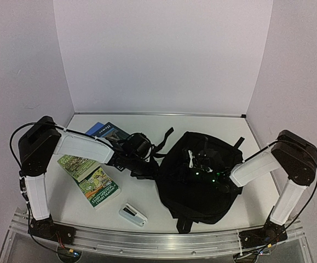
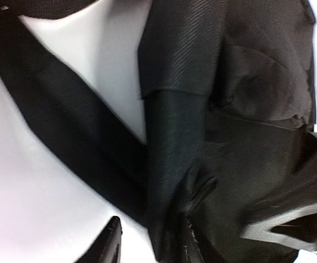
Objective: Pack the student bag
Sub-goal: Unzip the student bag at the center of the board.
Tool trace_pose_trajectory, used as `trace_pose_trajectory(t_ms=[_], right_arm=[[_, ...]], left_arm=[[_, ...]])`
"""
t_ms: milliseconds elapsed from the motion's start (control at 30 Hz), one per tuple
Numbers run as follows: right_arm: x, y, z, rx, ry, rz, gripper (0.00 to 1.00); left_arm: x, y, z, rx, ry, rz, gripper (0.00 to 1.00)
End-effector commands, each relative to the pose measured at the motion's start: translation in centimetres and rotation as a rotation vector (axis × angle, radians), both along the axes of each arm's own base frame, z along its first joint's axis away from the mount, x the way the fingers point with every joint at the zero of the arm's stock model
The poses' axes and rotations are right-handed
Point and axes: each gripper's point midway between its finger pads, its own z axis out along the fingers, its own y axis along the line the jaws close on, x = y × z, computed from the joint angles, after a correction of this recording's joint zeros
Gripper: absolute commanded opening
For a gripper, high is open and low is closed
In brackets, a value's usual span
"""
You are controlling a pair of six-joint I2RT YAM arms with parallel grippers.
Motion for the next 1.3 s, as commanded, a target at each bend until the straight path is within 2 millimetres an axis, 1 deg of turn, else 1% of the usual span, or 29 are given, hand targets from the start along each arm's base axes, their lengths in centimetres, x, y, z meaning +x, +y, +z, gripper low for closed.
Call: trace_pose_trajectory(t_ms=[0, 100, 167, 233, 333, 367, 400, 433, 467, 500, 533, 567, 633, 667, 700, 733, 833, 933, 1000, 1167, 1267], right_arm=[[0.2, 0.1, 3.3, 0.056, -0.095, 0.010, 0.00], [0.1, 0.1, 3.3, 0.055, -0.092, 0.017, 0.00], [-0.1, 0.2, 3.4, 0.055, -0.089, 0.021, 0.00], [-0.1, -0.2, 3.1, 0.043, -0.084, 0.008, 0.00], [0.1, -1.1, 1.8, -0.016, -0.063, -0.029, 0.00], [0.1, -1.4, 1.1, -0.035, -0.051, -0.039, 0.02], [0.1, -1.6, 0.8, -0.043, -0.045, -0.044, 0.06], [0.0, -1.7, 0.0, -0.053, -0.022, -0.054, 0.17], [0.0, -1.8, -0.5, -0.060, -0.007, -0.055, 0.22], [0.1, -2.0, -1.0, -0.066, 0.004, -0.057, 0.26], [0.1, -2.1, -1.3, -0.070, 0.012, -0.060, 0.27], [0.2, -2.6, -1.9, -0.078, 0.025, -0.068, 0.28], [0.4, -2.9, -2.2, -0.079, 0.034, -0.076, 0.33], [0.4, -3.0, -2.3, -0.072, 0.042, -0.069, 0.37], [0.5, -2.9, -2.2, -0.066, 0.042, -0.062, 0.37], [0.4, -2.7, -2.2, -0.059, 0.044, -0.051, 0.37], [0.3, -1.6, -2.0, -0.023, 0.054, -0.012, 0.35], [0.3, -1.2, -2.7, -0.017, 0.067, 0.000, 0.32], [0.2, -0.9, -2.6, 0.005, 0.072, 0.008, 0.31], [0.5, 0.0, -2.3, 0.056, 0.076, 0.019, 0.30], [0.7, 0.2, -2.4, 0.064, 0.072, 0.018, 0.29]], left_arm=[[2.7, 0.6, 4.7, -0.020, -0.070, 0.083, 0.47], [3.6, -0.2, 6.1, -0.097, -0.069, 0.075, 0.56], [4.1, -0.5, 6.4, -0.119, -0.067, 0.077, 0.57], [4.7, -0.5, 6.0, -0.122, -0.056, 0.077, 0.59], [4.4, -1.1, 5.2, -0.135, -0.022, 0.044, 0.66], [4.1, -1.4, 5.0, -0.142, -0.002, 0.028, 0.68], [3.9, -1.5, 4.7, -0.143, 0.007, 0.021, 0.68], [3.7, -1.6, 4.2, -0.140, 0.026, 0.011, 0.70], [3.5, -1.7, 3.8, -0.135, 0.038, 0.006, 0.70], [3.5, -1.7, 3.4, -0.129, 0.045, 0.004, 0.71], [3.4, -1.6, 3.2, -0.127, 0.050, 0.002, 0.71], [3.3, -1.7, 2.9, -0.126, 0.057, -0.005, 0.69], [3.2, -1.8, 2.6, -0.125, 0.064, -0.009, 0.66], [3.3, -1.9, 2.5, -0.119, 0.067, -0.010, 0.60], [3.3, -1.9, 2.2, -0.112, 0.071, -0.009, 0.56], [3.4, -1.9, 2.2, -0.111, 0.070, -0.008, 0.53], [3.4, -1.9, 2.0, -0.106, 0.071, -0.006, 0.39], [3.3, -1.8, 1.6, -0.102, 0.080, -0.004, 0.30], [3.2, -1.8, 1.4, -0.100, 0.085, -0.004, 0.24], [3.0, -1.5, 0.9, -0.092, 0.096, -0.003, 0.11], [2.9, -1.4, 0.8, -0.089, 0.102, -0.001, 0.08]])
